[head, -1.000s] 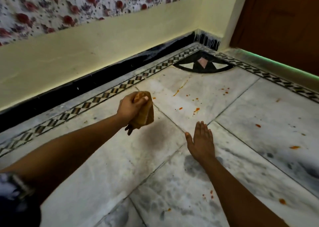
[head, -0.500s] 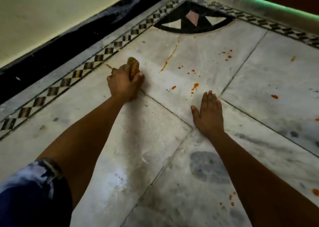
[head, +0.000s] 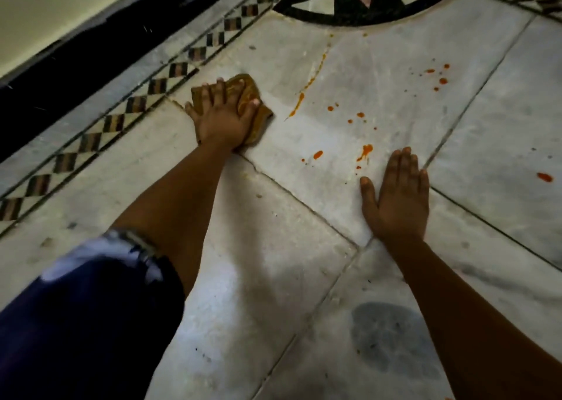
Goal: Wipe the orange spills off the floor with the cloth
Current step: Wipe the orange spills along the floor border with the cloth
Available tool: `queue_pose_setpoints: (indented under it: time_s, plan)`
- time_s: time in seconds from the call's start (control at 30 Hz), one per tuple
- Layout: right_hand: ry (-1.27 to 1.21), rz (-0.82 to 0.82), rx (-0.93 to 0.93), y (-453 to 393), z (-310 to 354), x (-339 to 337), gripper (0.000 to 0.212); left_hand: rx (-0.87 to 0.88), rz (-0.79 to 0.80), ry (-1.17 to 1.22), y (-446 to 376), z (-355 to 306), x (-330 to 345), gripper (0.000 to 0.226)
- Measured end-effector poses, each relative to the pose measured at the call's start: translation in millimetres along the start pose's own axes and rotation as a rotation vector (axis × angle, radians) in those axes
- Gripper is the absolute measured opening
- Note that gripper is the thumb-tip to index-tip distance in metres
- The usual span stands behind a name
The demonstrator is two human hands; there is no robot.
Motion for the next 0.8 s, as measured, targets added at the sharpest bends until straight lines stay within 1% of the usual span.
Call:
queue_pose_setpoints:
  time_s: [0.07,0.13,0.3,0.33,0.4,0.47,0.53,0.67,0.73,0.8]
  plan:
    - [0.001,-0.002,0.002,-0.3,-0.8,0.8,0.082,-0.007,0.036,0.014,-18.5,-4.8,-0.7,0.061]
    - [-0.001,0.011,0.011,-1.5,-1.7,-0.5,0.082,-0.002,0.047,0.030,-19.4,-8.2,-3.0,0.061]
    - [-0.004,0.028,0.020,-1.9,-0.1,-3.1,0.080,0.123,0.017,0.035,45.8,11.2,-6.4,0.061]
    - [-0.002,0.029,0.020,-1.7,-0.2,-3.5,0.080,0.103,0.005,0.027,49.3,14.9,-6.2,0.061]
    - [0.000,0.027,0.020,-2.5,0.2,-3.9,0.079,0.010,-0.031,0.007,36.1,17.5,-4.2,0.061]
    - [-0.009,0.015,0.028,-3.7,0.5,-5.1,0.079,-0.088,-0.042,-0.003,6.6,18.3,-0.6,0.062]
    - [-0.009,0.002,0.026,-2.5,1.8,-4.8,0.078,-0.110,-0.011,-0.033,-29.3,23.2,0.9,0.065]
    - [0.008,-0.007,0.025,-2.6,2.0,-5.1,0.077,-0.067,0.059,-0.054,-83.6,20.4,0.9,0.067]
    - [0.013,-0.005,0.033,-2.9,2.1,-6.0,0.076,-0.032,0.061,-0.064,-78.7,13.5,2.2,0.066]
    - [0.012,0.008,0.039,-4.3,2.2,-7.0,0.076,0.067,0.080,-0.064,-51.3,3.3,3.5,0.068]
Point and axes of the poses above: each hand's wrist, its own y-axis away from the middle knuckle, its own x-axis out of the palm, z = x × y, the point moved 4 cm from there along -y, towards the middle knuckle, and after that the axes turned 11 degrees about -z, right-handed, at the moved point
